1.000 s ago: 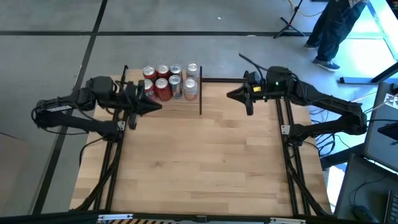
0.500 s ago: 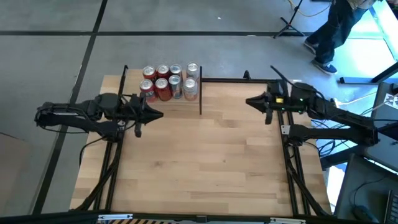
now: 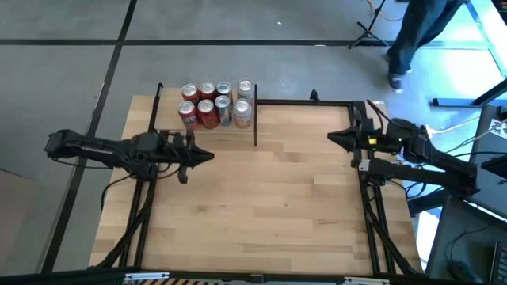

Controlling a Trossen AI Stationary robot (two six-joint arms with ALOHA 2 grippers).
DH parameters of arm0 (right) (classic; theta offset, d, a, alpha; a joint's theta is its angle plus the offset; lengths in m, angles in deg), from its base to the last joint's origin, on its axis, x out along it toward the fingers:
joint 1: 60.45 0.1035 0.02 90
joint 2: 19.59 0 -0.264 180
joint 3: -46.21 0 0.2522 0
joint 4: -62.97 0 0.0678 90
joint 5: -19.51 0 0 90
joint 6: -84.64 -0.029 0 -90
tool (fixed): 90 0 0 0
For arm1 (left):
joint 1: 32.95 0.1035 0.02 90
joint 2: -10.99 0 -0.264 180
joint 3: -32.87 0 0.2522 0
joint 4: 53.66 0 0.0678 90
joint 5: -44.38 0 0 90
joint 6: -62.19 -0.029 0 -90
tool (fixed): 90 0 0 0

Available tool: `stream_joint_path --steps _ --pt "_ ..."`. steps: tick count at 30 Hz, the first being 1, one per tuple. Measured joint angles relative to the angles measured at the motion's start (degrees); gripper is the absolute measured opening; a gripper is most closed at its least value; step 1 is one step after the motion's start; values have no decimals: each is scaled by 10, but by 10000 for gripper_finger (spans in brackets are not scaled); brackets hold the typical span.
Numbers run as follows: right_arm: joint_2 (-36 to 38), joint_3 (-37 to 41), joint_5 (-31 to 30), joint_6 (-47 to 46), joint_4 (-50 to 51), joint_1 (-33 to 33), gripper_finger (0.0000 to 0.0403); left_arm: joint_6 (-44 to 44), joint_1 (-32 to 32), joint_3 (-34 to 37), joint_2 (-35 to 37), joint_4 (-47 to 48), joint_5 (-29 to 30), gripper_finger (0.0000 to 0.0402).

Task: Place canned beverage on shelf
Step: Return to Home Position

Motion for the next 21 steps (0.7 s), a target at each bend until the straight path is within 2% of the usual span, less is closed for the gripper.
stream_joint_path --steps 4,7,13,21 --pt "63 84 0 -7 -30 0 28 -1 -11 58 9 -88 -1 22" --pt "97 142 0 -13 -60 0 28 -8 -16 74 23 -92 -1 22" --pt "142 233 -5 -15 -165 0 28 -75 -16 92 68 -90 16 22" --pt "155 290 -6 -33 -174 0 28 -85 -16 151 140 -91 31 22"
